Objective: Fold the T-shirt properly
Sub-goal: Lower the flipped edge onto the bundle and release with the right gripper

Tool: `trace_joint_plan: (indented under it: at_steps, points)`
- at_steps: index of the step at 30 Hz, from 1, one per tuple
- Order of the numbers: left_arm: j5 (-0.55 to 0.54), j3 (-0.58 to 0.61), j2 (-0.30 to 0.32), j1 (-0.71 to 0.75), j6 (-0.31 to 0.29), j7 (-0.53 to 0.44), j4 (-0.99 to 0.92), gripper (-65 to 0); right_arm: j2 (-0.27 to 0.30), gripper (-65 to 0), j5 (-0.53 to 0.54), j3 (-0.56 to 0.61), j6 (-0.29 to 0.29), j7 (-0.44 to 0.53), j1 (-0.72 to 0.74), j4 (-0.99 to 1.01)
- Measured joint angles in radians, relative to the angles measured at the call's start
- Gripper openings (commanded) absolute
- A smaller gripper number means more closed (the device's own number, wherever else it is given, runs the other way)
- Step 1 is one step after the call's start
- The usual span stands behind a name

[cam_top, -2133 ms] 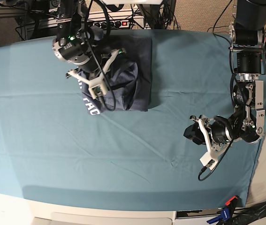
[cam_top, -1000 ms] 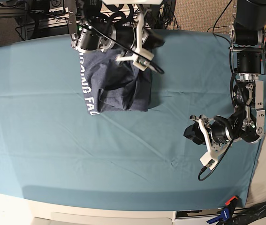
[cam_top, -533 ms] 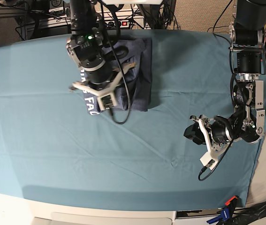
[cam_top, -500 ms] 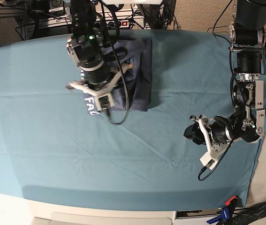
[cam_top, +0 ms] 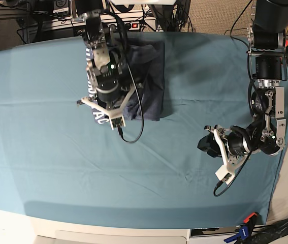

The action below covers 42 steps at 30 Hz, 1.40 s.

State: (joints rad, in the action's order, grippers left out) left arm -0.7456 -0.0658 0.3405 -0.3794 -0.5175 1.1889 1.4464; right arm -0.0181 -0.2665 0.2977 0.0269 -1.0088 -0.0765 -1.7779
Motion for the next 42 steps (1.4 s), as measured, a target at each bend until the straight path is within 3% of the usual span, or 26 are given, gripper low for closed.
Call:
trace_joint_plan:
  at_steps: [4,11,18,23,28,38,40,42]
  points:
    - [0.0,0.0,0.0,0.0,0.0,0.0,0.0,-41.0,-0.002,-65.0,0.084,0.002,0.0,0.0,0.036,0.0]
    - [0.0,0.0,0.0,0.0,0.0,0.0,0.0,-41.0,-0.066,-65.0,0.19,0.003,0.062,-0.049,0.037,0.0]
    - [0.0,0.0,0.0,0.0,0.0,0.0,0.0,-41.0,-0.073,-65.0,0.268,0.09,0.132,0.0,0.035,0.0]
    - [0.0,0.0,0.0,0.0,0.0,-0.004,0.0,-41.0,-0.085,-65.0,0.257,0.142,0.18,0.059,0.035,0.0]
    - [0.0,0.0,0.0,0.0,0.0,-0.004,0.0,-41.0,-0.09,-65.0,0.117,0.127,0.18,0.072,0.064,0.0]
    - [-0.005,0.0,0.0,0.0,0.0,-0.003,0.0,-41.0,-0.091,-65.0,0.137,-0.089,0.18,0.086,0.183,0.0]
    - [-0.064,0.0,0.002,0.0,-0.027,0.018,0.0,-48.0,-0.088,-65.0,0.137,-0.134,0.18,0.085,0.197,0.0]
    - [-0.117,0.0,0.003,0.0,-0.034,0.034,0.0,-61.4,-0.064,-65.0,0.138,-0.168,0.181,0.082,0.205,0.0]
